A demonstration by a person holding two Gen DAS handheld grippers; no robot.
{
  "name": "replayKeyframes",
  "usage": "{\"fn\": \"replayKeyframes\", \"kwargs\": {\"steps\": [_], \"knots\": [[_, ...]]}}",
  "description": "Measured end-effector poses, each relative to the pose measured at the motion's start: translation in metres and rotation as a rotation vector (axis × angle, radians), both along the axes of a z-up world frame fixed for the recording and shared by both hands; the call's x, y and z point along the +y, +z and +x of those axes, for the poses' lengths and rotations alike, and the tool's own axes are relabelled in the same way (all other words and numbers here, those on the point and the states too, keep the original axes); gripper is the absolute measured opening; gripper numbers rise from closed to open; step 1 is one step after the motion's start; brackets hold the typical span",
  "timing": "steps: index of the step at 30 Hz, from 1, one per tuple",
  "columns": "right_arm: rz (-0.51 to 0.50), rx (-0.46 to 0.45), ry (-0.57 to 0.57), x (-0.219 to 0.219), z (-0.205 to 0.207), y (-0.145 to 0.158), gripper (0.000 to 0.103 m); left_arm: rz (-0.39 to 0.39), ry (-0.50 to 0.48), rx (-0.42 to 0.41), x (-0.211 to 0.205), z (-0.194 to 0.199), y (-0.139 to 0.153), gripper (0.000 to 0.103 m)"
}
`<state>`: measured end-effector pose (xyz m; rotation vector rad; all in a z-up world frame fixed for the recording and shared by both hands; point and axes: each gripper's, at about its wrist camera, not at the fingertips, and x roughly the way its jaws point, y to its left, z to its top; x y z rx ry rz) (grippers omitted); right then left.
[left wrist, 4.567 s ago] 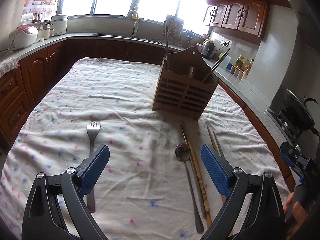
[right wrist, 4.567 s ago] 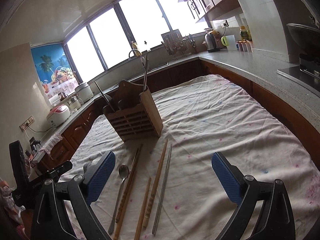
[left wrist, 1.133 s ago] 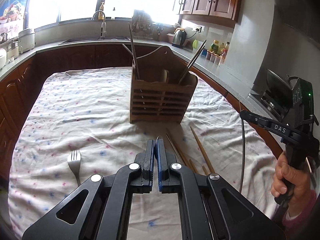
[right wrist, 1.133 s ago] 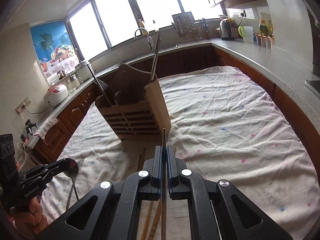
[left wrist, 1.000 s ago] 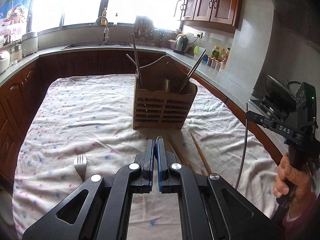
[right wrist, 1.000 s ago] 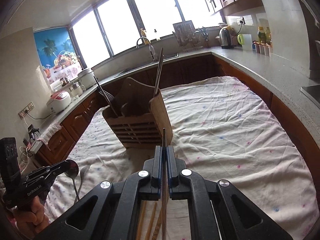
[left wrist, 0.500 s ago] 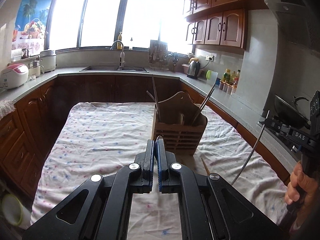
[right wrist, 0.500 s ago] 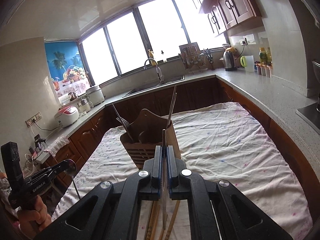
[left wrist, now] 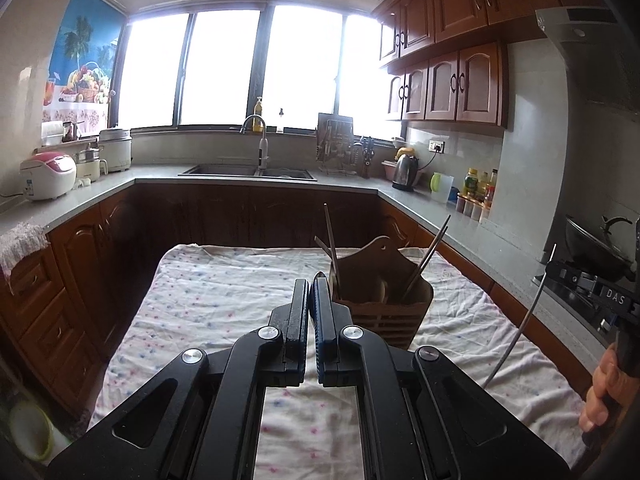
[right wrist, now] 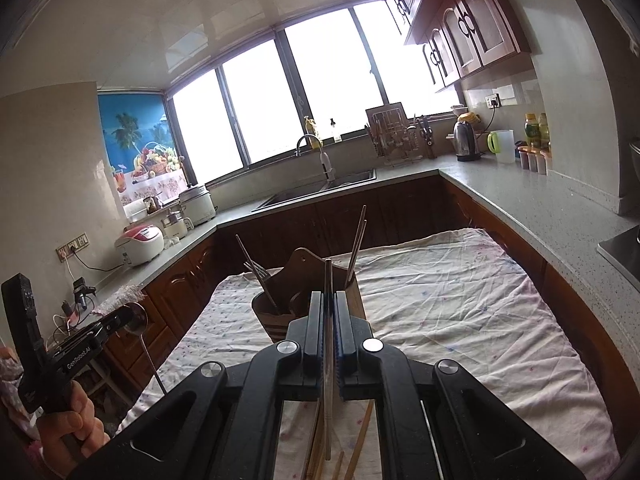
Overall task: Organize utensils
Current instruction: 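Lift the spoon with the left gripper while the right carries the chopstick to the holder, then lower the spoon into the holder with the left gripper while the right inserts the chopstick, then open both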
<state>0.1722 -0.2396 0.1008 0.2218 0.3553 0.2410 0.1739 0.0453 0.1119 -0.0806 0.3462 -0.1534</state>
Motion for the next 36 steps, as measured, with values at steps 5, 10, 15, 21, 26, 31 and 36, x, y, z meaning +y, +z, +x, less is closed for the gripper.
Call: {"fn": "replayKeyframes", "kwargs": {"steps": [5, 10, 15, 21, 26, 31, 36], "knots": [[-0.001, -0.018, 0.005, 0.0, 0.006, 0.006, 0.004, 0.001, 0.016, -0.022, 0.0, 0.011, 0.006, 0.002], [0.005, -0.029, 0.002, 0.0, 0.015, 0.011, 0.004, 0.001, 0.044, -0.045, 0.001, 0.023, 0.013, 0.002], [0.012, -0.037, -0.002, -0.002, 0.026, 0.014, 0.004, 0.0, 0.074, -0.073, 0.001, 0.038, 0.021, 0.002], [0.023, -0.061, -0.011, -0.003, 0.043, 0.023, 0.004, -0.003, 0.094, -0.089, -0.002, 0.064, 0.026, 0.002], [0.028, -0.091, -0.019, -0.003, 0.061, 0.035, 0.004, -0.015, 0.115, -0.092, -0.005, 0.087, 0.028, 0.002], [0.037, -0.123, -0.023, -0.002, 0.081, 0.048, 0.004, -0.014, 0.15, -0.116, -0.01, 0.109, 0.033, 0.002], [0.024, -0.157, -0.031, 0.004, 0.098, 0.058, 0.004, 0.036, 0.2, -0.159, -0.022, 0.129, 0.037, 0.002]]}}
